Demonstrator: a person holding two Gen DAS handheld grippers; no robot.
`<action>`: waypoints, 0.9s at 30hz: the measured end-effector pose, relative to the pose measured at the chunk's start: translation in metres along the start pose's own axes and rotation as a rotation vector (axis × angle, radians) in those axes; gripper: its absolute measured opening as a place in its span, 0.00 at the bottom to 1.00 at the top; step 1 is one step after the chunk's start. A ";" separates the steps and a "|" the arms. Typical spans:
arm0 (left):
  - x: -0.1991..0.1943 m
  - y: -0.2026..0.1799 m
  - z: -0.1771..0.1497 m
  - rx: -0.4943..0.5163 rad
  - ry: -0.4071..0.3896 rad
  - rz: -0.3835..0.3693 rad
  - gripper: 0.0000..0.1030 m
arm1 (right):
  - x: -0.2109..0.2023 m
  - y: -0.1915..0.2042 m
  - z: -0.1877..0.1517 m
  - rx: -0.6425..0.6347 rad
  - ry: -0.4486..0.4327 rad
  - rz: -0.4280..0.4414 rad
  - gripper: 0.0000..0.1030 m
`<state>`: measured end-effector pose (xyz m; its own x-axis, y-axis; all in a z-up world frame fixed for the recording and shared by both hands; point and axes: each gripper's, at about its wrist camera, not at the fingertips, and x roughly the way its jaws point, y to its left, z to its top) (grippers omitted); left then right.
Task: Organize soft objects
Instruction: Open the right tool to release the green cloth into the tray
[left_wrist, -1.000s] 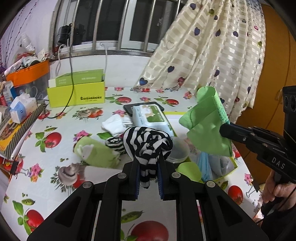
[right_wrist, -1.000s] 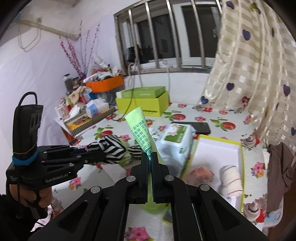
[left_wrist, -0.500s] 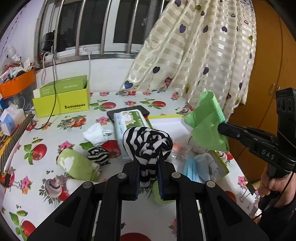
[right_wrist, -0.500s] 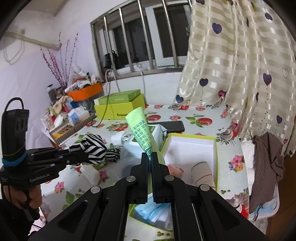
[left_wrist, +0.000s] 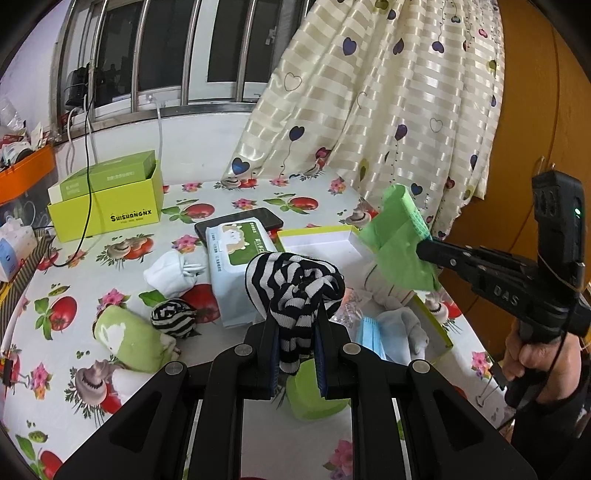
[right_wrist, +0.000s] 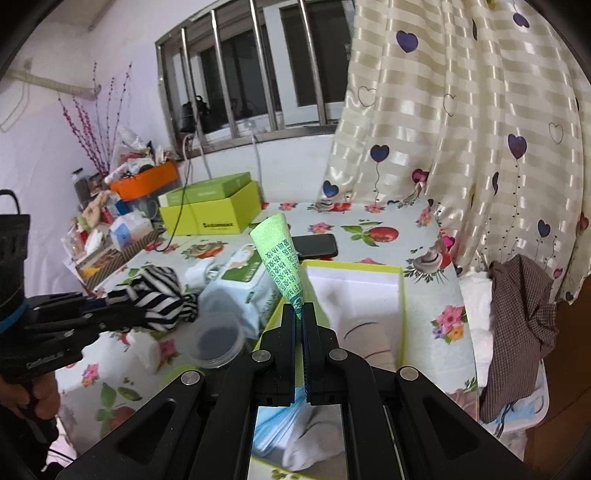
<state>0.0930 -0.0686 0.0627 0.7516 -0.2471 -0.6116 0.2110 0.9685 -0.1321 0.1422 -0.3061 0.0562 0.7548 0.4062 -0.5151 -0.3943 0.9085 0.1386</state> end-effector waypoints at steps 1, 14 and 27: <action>0.001 0.000 0.000 0.000 0.001 -0.001 0.15 | 0.003 -0.003 0.002 0.001 0.002 -0.007 0.03; 0.018 -0.005 0.007 0.017 0.021 0.003 0.15 | 0.051 -0.028 0.020 -0.031 0.038 -0.057 0.03; 0.045 -0.013 0.013 0.024 0.058 -0.005 0.16 | 0.082 -0.051 0.000 0.074 0.103 0.028 0.44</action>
<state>0.1323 -0.0931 0.0471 0.7131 -0.2495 -0.6552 0.2305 0.9660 -0.1170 0.2235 -0.3192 0.0068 0.6846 0.4224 -0.5941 -0.3718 0.9033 0.2139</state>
